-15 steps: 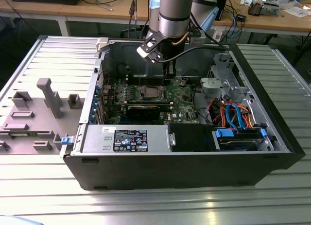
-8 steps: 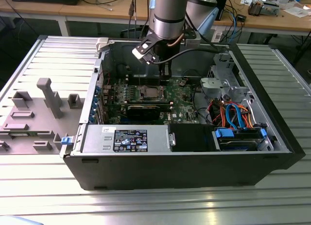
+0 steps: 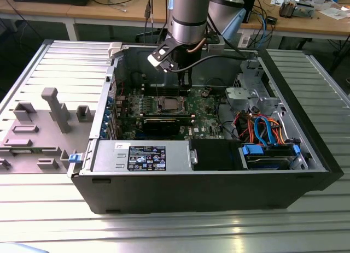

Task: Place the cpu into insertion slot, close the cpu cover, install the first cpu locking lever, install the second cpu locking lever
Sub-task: 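Close the cpu cover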

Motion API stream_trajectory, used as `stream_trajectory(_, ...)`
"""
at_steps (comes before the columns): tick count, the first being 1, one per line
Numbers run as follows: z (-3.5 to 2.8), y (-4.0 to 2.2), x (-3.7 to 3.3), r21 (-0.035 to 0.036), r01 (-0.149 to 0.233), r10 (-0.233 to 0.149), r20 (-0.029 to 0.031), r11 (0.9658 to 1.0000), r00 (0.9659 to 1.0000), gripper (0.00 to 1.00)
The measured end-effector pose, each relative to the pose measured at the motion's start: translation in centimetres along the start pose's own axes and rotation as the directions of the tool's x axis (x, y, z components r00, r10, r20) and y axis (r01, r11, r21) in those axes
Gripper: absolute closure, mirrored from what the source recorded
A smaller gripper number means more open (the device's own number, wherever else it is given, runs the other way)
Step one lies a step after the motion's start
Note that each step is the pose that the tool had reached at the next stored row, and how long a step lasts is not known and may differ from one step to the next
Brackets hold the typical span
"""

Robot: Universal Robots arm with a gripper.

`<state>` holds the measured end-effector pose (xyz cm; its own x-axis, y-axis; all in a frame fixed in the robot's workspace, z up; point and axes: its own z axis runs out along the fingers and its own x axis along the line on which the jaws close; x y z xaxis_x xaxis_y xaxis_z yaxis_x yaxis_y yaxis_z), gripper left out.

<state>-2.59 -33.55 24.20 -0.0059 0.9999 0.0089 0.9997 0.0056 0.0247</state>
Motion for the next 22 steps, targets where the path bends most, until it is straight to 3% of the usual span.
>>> stream_trajectory(6,0.01,-0.19,0.0,-0.0001,0.0,0.0,-0.0004,1.0,1.0,0.89)
stream_trajectory(13,0.08,-1.16,0.01,0.0,0.0,0.0,-0.0007,1.0,1.0,0.89)
stream_trajectory(22,0.1,-1.22,-0.01,-0.0001,0.0,0.0,-0.0009,1.0,1.0,0.89)
